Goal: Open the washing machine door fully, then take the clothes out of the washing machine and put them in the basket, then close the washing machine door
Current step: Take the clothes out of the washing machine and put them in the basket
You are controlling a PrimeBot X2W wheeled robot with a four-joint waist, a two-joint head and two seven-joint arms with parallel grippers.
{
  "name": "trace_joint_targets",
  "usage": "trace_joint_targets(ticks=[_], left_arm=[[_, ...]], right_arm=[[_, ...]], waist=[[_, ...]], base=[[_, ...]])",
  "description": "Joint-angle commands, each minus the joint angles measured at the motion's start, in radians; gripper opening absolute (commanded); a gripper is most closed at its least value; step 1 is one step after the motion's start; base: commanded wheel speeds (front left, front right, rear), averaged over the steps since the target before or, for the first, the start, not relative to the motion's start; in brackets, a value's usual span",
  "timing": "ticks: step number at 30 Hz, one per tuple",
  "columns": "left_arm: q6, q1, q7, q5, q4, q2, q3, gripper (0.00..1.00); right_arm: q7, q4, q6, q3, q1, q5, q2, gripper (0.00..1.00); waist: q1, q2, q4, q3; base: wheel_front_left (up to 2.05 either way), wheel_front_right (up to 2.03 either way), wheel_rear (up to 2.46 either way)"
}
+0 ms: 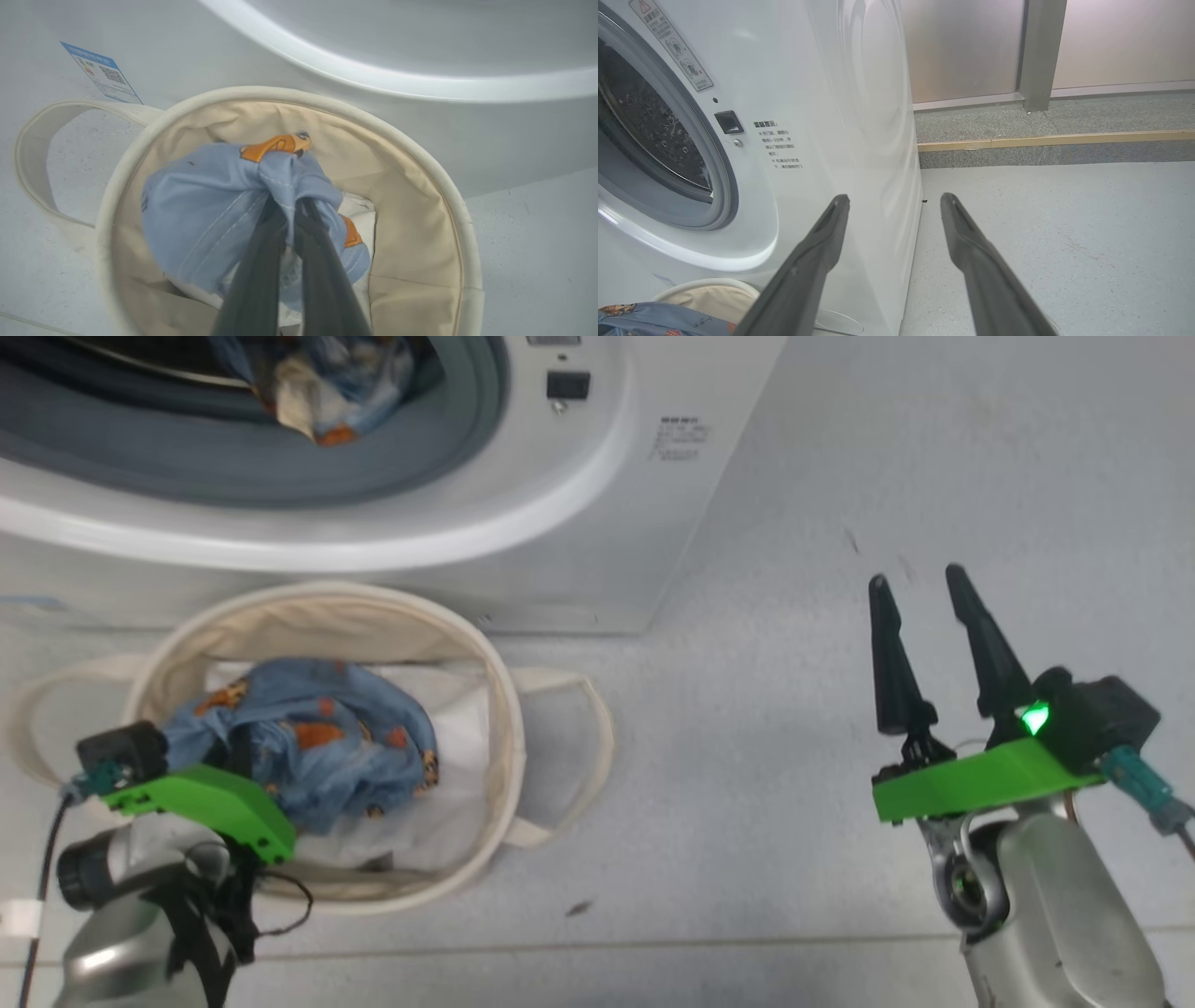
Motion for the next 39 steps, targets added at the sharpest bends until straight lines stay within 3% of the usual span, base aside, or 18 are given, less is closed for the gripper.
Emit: trace_joint_targets(ticks=[1,11,12,13,14,26,31,39], left_arm=[[-0.008,-0.031,-0.013,-0.005,0.007,0.033,0.029,0.00],[-0.013,-0.065,0.033,-0.053,0.078,0.049,0.036,0.00],[-0.013,-0.060,0.039,-0.061,0.081,0.050,0.032,0.22],[-0.013,-0.056,0.042,-0.060,0.081,0.047,0.024,0.89],[-0.013,-0.053,0.045,-0.060,0.081,0.044,0.016,1.00],[-0.014,0.009,-0.011,0.010,0.073,0.077,-0.053,1.00],[0.028,0.073,-0.013,0.062,-0.105,0.134,0.022,1.00],[0.054,0.247,-0.013,0.190,-0.404,0.158,0.192,1.00]], right_arm=[[-0.005,-0.042,0.008,0.013,-0.023,-0.006,0.007,1.00],[-0.005,-0.090,0.008,-0.005,-0.053,-0.025,0.015,1.00],[-0.005,-0.089,0.008,-0.006,-0.055,-0.026,0.015,1.00],[-0.005,-0.087,0.008,-0.007,-0.054,-0.026,0.015,1.00],[-0.005,-0.084,0.008,-0.007,-0.054,-0.026,0.016,1.00],[-0.005,-0.014,0.008,0.031,-0.041,-0.004,0.016,1.00],[-0.005,0.030,0.008,0.040,-0.010,0.013,0.012,1.00],[-0.005,0.081,0.008,0.063,0.051,0.047,0.009,1.00]], waist=[[0.0000,0.0000,-0.019,0.044],[0.0000,0.0000,-0.045,0.120],[0.0000,0.0000,-0.047,0.116],[0.0000,0.0000,-0.045,0.110],[0.0000,0.0000,-0.042,0.104],[0.0000,0.0000,-0.011,-0.046],[0.0000,0.0000,0.012,-0.147],[0.0000,0.0000,0.043,-0.297]], base=[[0.00,0.00,0.00],[0.00,0.00,0.00],[0.00,0.00,0.00],[0.00,0.00,0.00],[0.00,0.00,0.00],[0.00,0.00,0.00],[0.00,0.00,0.00],[0.00,0.00,0.00]])
